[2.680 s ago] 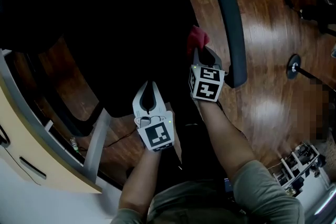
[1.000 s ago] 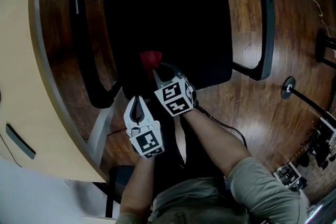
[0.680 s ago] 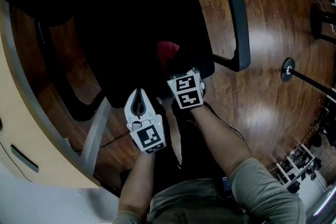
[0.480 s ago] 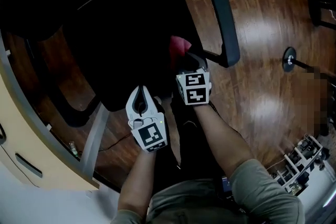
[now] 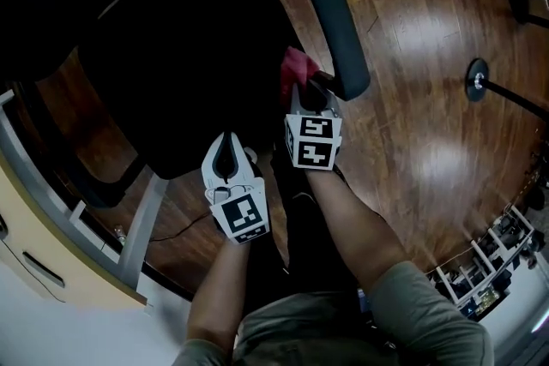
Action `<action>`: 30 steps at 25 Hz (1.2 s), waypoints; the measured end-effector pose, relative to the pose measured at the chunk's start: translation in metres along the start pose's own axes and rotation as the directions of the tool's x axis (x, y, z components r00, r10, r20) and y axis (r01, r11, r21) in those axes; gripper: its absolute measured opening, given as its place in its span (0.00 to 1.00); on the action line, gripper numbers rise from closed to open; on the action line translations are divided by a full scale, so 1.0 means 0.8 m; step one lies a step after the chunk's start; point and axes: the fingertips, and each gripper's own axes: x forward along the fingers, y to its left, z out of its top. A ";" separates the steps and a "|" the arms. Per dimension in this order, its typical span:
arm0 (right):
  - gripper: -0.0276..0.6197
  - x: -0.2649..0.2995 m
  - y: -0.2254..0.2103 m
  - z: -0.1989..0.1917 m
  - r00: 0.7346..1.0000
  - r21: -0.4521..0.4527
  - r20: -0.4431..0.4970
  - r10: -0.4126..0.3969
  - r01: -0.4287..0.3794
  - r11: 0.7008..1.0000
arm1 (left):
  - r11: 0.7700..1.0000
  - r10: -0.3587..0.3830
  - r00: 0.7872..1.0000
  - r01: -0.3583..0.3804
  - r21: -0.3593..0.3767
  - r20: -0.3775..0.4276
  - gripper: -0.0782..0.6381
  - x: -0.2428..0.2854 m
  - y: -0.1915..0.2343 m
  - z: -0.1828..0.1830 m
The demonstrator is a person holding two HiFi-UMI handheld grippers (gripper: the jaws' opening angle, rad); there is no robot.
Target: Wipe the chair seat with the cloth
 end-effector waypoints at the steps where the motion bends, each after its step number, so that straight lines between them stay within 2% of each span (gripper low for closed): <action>1: 0.13 0.000 0.000 0.000 1.000 -0.002 0.001 0.005 -0.005 1.000 | 1.000 0.015 1.000 -0.015 -0.007 -0.007 0.12 -0.002 0.001 -0.002; 7: 0.13 -0.006 0.016 0.014 0.999 -0.079 0.031 0.010 -0.008 0.997 | 0.990 0.115 0.993 -0.114 -0.087 0.002 0.12 -0.033 0.041 -0.008; 9: 0.13 -0.013 0.045 0.017 0.998 -0.116 0.043 0.040 -0.035 0.993 | 0.984 0.143 0.990 -0.143 -0.109 -0.004 0.12 -0.050 0.066 -0.016; 12: 0.13 -0.027 0.117 0.023 0.990 -0.208 0.066 0.127 -0.111 0.972 | 0.968 0.207 0.978 -0.205 -0.141 -0.006 0.12 -0.080 0.119 -0.033; 14: 0.13 -0.038 0.176 0.021 0.976 -0.274 0.076 0.204 -0.176 0.945 | 0.953 0.259 0.966 -0.254 -0.167 0.008 0.12 -0.101 0.158 -0.048; 17: 0.13 -0.060 0.267 -0.002 0.946 -0.366 0.058 0.320 -0.278 0.888 | 0.926 0.323 0.946 -0.316 -0.207 0.002 0.12 -0.138 0.210 -0.085; 21: 0.13 -0.083 0.376 -0.051 0.911 -0.440 0.008 0.413 -0.367 0.819 | 0.908 0.353 0.935 -0.348 -0.234 -0.020 0.12 -0.182 0.260 -0.133; 26: 0.13 -0.094 0.458 -0.107 0.875 -0.488 -0.080 0.478 -0.452 0.746 | 0.899 0.352 0.936 -0.346 -0.269 -0.029 0.12 -0.205 0.279 -0.170; 28: 0.13 -0.091 0.477 -0.131 0.861 -0.512 -0.130 0.491 -0.483 0.710 | 0.891 0.361 0.932 -0.356 -0.281 -0.033 0.12 -0.207 0.286 -0.180; 30: 0.13 -0.085 0.486 -0.154 0.854 -0.526 -0.177 0.489 -0.502 0.687 | 0.884 0.371 0.928 -0.366 -0.292 -0.041 0.12 -0.211 0.292 -0.190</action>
